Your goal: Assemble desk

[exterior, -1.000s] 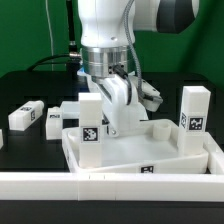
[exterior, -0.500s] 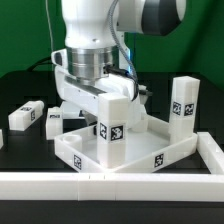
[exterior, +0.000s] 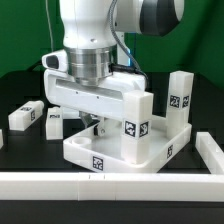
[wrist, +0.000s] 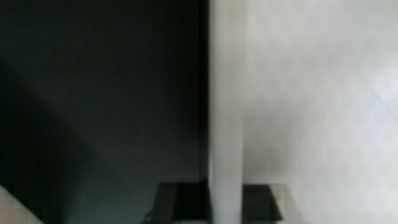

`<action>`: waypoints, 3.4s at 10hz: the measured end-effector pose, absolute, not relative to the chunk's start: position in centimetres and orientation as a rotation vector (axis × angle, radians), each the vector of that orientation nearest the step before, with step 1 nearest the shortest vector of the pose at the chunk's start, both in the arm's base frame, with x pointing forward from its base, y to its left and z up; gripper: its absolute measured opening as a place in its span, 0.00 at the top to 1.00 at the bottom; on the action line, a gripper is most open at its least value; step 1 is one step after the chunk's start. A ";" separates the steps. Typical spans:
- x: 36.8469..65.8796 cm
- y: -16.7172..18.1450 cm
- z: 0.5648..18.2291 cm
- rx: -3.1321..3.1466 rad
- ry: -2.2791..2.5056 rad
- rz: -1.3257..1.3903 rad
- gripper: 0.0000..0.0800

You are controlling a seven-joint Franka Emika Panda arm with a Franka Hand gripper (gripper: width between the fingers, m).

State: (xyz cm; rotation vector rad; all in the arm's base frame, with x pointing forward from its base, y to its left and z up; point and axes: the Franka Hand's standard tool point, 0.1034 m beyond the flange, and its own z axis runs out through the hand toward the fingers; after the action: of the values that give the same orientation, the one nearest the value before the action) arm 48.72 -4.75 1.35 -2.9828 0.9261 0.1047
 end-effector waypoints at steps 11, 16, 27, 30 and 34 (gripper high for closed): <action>50.6 -3.4 1.1 -3.144 -0.241 0.089 0.92; 52.3 -3.3 1.2 -3.104 -0.689 0.078 0.92; 55.8 -1.2 1.6 -2.673 -1.838 0.113 0.92; 58.0 0.9 1.7 -2.424 -2.155 0.162 0.92; 59.0 1.1 1.4 -2.343 -2.238 0.173 0.92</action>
Offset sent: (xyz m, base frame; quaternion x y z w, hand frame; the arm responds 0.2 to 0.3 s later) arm 0.0249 0.0335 -0.0010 0.0027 0.0044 -0.1858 0.9826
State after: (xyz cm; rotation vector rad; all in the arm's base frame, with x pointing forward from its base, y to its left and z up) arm 58.97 1.13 1.44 -2.3432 -2.2385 0.1733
